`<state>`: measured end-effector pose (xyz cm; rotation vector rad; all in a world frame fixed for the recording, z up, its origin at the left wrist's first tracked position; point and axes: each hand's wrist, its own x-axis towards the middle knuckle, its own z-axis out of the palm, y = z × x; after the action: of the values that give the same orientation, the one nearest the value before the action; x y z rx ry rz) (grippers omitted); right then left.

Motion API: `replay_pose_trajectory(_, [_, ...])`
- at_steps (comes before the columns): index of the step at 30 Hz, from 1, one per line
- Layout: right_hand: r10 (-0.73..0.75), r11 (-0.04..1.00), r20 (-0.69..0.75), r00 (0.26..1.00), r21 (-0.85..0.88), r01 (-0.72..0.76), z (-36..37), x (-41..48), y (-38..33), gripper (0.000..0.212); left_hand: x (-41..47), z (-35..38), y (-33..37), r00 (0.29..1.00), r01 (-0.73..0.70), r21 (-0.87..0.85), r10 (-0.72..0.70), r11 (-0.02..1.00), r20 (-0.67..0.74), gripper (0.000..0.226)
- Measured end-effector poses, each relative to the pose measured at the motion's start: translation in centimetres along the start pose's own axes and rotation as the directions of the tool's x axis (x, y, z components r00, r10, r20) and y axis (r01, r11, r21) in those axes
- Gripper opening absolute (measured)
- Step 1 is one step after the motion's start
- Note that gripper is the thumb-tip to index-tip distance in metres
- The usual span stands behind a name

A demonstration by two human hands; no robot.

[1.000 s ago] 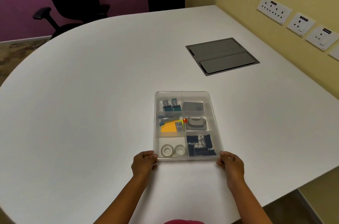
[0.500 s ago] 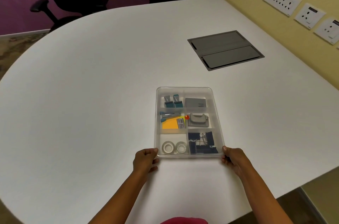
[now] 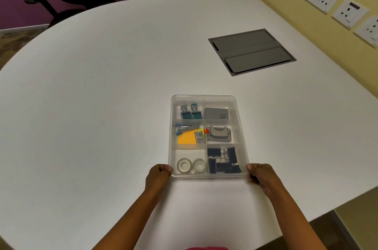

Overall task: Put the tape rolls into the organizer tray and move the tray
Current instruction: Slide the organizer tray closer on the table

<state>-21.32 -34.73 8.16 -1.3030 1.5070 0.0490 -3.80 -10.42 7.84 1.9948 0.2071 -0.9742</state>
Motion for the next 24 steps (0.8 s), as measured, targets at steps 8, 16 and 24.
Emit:
replay_pose_trajectory(8, [-0.099,0.986,0.028,0.995,-0.134,0.102,-0.2,3.0,-5.7,0.025,3.5,0.1,5.0,0.999,-0.047,0.045,0.046,0.998,0.028,0.019])
replay_pose_trajectory(16, [-0.220,0.958,0.022,0.975,-0.186,0.220,1.7,7.7,-13.0,0.018,9.6,-1.1,13.0,0.984,-0.062,0.071,0.050,0.996,0.169,0.020])
replay_pose_trajectory(24, [-0.247,0.964,0.140,0.959,-0.070,0.258,2.2,11.5,-18.4,0.023,14.4,0.1,18.8,0.988,-0.143,0.087,0.138,0.986,0.070,0.037])
